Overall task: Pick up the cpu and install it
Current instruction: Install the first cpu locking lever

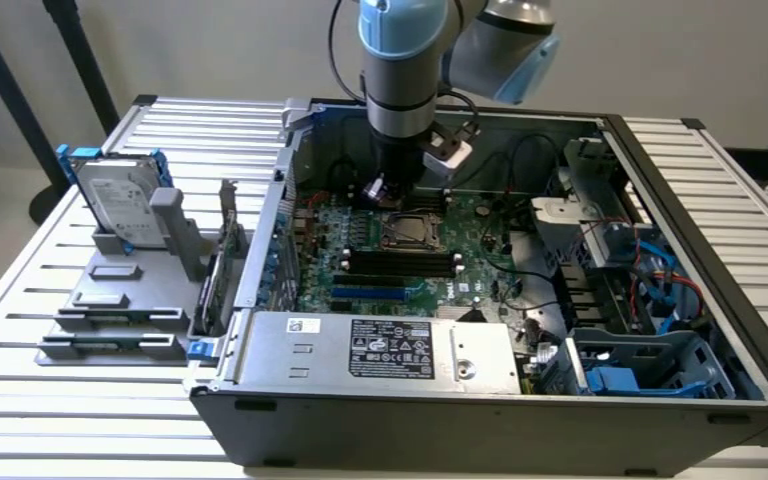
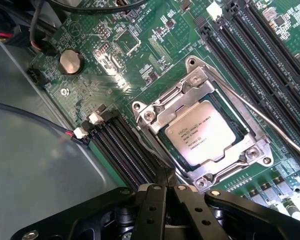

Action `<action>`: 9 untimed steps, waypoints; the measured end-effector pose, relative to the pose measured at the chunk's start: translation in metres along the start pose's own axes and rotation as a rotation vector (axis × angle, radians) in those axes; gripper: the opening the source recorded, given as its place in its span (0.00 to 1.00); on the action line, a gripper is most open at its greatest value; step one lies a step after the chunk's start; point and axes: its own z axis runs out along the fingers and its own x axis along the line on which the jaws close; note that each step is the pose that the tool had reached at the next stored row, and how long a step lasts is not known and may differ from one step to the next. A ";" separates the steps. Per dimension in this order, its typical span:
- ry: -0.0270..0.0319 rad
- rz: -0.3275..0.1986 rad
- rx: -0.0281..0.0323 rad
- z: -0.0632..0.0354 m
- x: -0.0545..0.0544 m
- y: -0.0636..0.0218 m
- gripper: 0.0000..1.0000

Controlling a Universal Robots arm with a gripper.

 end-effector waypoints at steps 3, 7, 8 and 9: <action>0.0001 -0.001 0.0002 0.0002 0.001 0.0007 0.11; 0.0000 -0.002 0.0005 0.0003 0.001 0.0015 0.11; -0.0001 -0.003 0.0006 0.0002 0.001 0.0016 0.11; -0.0002 -0.003 0.0006 0.0002 0.001 0.0018 0.11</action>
